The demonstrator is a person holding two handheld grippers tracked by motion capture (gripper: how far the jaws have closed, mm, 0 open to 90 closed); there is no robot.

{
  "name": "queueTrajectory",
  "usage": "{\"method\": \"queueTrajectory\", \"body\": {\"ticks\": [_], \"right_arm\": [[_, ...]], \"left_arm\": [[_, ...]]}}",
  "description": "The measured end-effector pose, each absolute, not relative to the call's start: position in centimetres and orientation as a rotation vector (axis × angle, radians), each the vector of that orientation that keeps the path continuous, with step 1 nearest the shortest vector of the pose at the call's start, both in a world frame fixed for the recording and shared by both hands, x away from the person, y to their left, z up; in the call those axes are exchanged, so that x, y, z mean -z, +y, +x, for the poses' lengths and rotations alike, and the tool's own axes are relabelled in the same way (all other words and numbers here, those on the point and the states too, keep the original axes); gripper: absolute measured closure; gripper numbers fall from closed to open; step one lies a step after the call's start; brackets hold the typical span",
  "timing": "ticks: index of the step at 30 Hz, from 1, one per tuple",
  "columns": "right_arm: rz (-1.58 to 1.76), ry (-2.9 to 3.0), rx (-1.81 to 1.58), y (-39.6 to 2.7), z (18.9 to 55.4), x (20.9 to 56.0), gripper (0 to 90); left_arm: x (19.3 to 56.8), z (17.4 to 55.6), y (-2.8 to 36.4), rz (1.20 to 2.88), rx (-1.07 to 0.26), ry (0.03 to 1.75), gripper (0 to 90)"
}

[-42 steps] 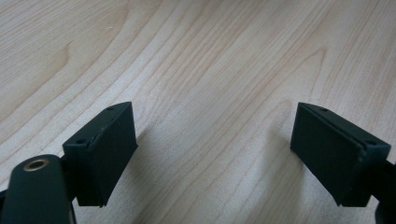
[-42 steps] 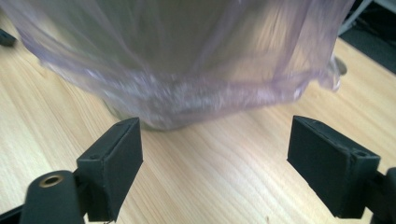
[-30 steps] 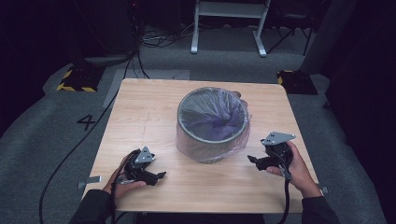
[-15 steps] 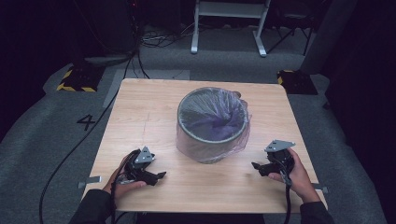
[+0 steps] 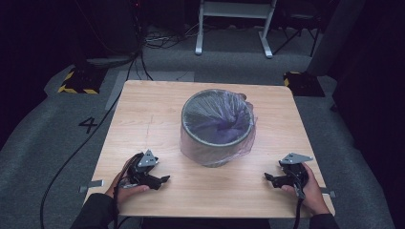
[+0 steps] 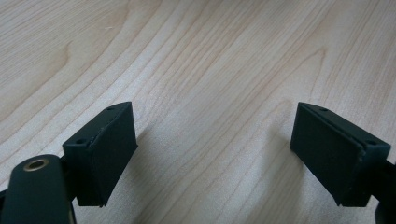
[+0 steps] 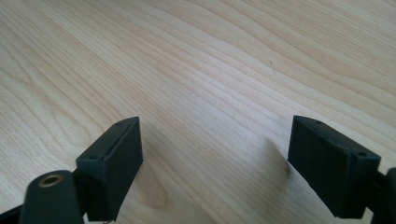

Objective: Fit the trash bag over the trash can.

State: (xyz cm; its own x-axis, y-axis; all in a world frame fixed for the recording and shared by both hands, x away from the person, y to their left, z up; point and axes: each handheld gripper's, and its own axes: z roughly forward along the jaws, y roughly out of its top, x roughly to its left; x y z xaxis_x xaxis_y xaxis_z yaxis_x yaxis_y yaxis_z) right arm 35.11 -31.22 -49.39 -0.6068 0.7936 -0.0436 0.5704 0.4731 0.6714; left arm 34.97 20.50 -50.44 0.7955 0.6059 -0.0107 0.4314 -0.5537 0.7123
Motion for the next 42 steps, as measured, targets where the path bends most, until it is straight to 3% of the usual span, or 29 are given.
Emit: {"method": "queueTrajectory", "body": {"ticks": [19,42], "right_arm": [[1.254,2.225,-0.985,-35.1,33.7,50.4,16.0],[1.265,2.217,-0.976,-35.0,33.9,50.4,14.7]], "left_arm": [[50.4,35.0,20.5,2.243,-0.305,0.762,13.9],[50.4,35.0,20.4,2.245,-0.3,0.753,13.9]]}}
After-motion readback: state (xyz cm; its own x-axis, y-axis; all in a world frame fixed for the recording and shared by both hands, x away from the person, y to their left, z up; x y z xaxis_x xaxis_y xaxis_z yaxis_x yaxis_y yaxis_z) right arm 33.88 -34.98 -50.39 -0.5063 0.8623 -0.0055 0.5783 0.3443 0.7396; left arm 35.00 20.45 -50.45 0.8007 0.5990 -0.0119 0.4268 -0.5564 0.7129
